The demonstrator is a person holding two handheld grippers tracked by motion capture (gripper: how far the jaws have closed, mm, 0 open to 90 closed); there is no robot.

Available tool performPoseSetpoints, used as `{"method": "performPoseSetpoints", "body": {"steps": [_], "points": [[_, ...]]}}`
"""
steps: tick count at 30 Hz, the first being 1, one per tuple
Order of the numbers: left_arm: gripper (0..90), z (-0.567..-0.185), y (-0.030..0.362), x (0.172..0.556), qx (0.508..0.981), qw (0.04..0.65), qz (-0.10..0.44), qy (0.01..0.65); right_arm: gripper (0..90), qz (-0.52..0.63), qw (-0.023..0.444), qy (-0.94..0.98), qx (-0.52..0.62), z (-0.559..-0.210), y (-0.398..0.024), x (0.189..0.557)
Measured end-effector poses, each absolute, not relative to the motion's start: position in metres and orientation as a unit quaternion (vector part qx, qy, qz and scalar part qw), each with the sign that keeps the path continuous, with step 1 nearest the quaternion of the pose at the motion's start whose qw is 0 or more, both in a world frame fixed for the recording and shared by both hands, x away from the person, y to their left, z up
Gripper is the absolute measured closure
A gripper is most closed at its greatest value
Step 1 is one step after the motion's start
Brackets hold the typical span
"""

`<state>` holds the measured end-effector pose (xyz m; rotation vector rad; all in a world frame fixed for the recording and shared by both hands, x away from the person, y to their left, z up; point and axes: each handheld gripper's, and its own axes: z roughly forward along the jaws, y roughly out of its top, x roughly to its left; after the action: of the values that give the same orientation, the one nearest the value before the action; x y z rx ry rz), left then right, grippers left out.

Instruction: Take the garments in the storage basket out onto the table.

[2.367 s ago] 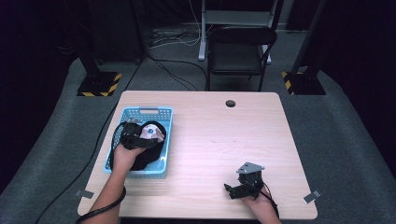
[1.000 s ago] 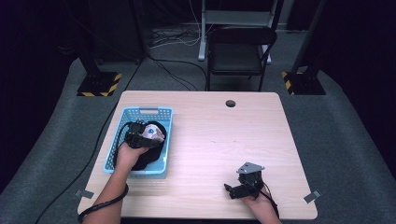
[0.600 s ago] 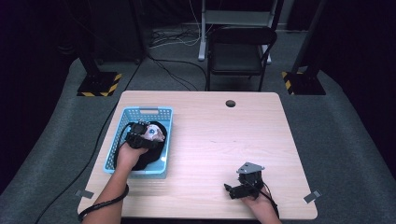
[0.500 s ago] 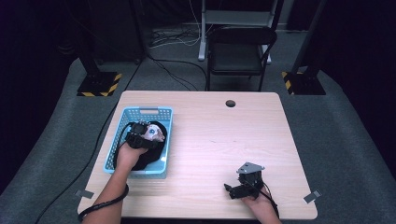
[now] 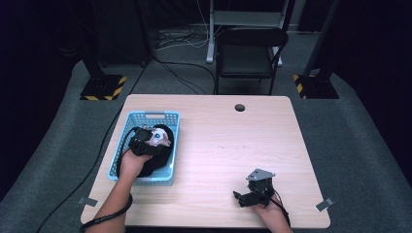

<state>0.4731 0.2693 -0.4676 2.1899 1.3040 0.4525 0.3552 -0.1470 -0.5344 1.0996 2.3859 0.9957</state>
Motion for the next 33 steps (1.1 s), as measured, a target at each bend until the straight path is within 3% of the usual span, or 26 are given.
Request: {"method": "performPoseSetpoints", "body": {"steps": [33], "points": [[38.5, -0.444, 0.279, 0.433, 0.782, 0.348, 0.24, 0.458, 0.0, 0.349, 0.166, 0.838, 0.386, -0.534, -0.147, 0.355]]}}
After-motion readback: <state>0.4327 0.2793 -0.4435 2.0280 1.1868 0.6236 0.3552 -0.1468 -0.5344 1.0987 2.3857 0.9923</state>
